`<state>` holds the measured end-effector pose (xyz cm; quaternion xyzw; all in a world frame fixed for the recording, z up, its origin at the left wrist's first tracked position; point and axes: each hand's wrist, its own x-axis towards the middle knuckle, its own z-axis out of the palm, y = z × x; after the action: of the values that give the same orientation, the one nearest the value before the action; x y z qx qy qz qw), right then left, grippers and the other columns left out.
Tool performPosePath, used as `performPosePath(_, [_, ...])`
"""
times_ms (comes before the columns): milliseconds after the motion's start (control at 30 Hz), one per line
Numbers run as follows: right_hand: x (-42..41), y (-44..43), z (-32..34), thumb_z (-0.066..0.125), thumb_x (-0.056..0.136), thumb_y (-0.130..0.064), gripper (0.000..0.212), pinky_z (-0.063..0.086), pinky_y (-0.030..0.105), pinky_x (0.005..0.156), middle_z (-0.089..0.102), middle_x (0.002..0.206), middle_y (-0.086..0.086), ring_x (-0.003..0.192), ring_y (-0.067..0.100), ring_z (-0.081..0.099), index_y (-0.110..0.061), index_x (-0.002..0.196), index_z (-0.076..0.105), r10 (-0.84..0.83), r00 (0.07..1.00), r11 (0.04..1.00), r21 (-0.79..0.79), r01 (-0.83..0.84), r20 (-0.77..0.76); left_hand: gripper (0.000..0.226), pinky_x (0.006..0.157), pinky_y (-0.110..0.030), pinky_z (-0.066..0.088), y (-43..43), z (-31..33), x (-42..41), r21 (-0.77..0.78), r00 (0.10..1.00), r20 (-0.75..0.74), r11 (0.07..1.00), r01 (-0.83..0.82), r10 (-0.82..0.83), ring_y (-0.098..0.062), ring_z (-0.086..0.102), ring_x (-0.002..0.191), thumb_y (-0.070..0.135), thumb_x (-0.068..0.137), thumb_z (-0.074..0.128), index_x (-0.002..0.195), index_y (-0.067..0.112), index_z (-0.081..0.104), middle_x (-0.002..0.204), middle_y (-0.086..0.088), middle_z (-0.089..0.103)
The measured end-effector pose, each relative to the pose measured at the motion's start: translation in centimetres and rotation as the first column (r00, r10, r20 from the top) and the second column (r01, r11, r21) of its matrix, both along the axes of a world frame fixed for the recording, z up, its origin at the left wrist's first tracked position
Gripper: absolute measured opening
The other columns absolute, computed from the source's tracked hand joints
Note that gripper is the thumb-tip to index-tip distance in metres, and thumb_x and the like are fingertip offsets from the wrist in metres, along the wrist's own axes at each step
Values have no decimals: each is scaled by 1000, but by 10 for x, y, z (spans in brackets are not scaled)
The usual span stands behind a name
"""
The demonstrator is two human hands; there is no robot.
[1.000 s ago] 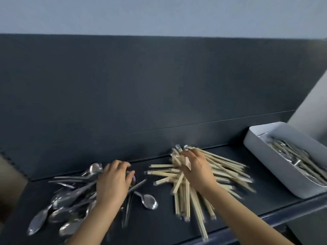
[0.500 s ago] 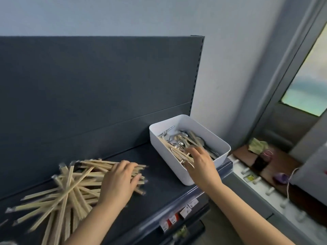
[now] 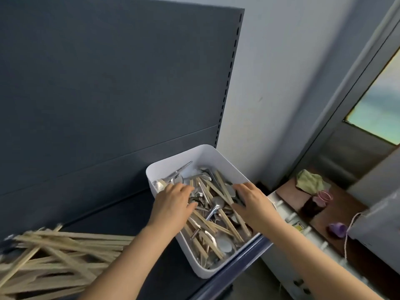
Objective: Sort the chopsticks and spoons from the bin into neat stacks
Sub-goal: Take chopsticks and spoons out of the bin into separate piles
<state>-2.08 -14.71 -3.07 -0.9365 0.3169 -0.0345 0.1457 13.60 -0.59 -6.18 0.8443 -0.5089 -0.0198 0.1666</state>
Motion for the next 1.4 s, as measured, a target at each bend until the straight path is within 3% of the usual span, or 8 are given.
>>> performPosePath(167, [20,-30,-12,57,91,-28,50,40,21,93,43,135,-5,116,15,49,-25,139,40,52,998,996,79,-49,-32,57,100,-34,41,-40,-15,13,246,999,-16,968,52,-50,-16,43,124,48,90,51,140,24,37,137,4,46])
performPosePath(467, [70,-76,-29,58,88,-26,55,43,33,98,46,131,-1,116,21,49,-24,140,39,295,955,947,136,-290,-20,55,89,-33,45,-62,-21,20,370,984,-149,928,-35,96,-17,54,108,38,87,63,136,23,44,129,5,46])
performPosePath(567, [84,-83,-34,57,89,-23,55,43,35,97,45,134,1,118,24,48,-25,140,38,418,908,899,144,-413,-9,35,81,-30,45,-63,-20,16,397,962,-159,906,-146,224,-17,58,99,31,86,65,119,24,55,117,5,54])
performPosePath(767, [95,-92,-35,63,86,-25,64,28,29,108,32,148,0,136,21,30,-23,144,35,757,653,647,172,-743,-27,10,68,-29,44,-58,-15,0,421,880,-149,835,-355,450,-17,58,88,23,89,56,98,25,60,97,4,61])
performPosePath(867, [96,-90,-38,71,78,-32,78,17,37,116,22,154,-1,142,20,15,-25,145,31,874,468,482,122,-867,-128,17,67,-31,45,-58,-9,-8,424,871,-78,807,-411,484,-19,58,84,16,88,49,99,25,58,93,2,61])
performPosePath(1000, [97,-84,-48,69,77,-46,84,4,51,117,20,155,0,146,21,0,-24,146,28,887,361,400,87,-913,-287,20,69,-28,43,-58,-2,-17,384,862,-43,805,-453,505,-16,57,86,20,92,46,107,26,58,100,3,62])
performPosePath(1133, [98,-81,-49,63,78,-54,69,11,56,114,38,143,3,141,24,16,-18,134,45,864,341,397,85,-914,-370,22,82,-30,51,-53,0,-17,311,816,-93,795,-521,571,-13,61,97,19,95,45,109,27,60,110,5,65])
performPosePath(1400, [101,-75,-51,58,88,-33,26,36,40,97,55,114,2,110,22,50,-18,108,62,865,412,462,135,-877,-285,21,73,-31,48,-47,11,-5,97,796,25,791,-604,605,-14,55,102,14,95,48,110,22,60,109,5,63])
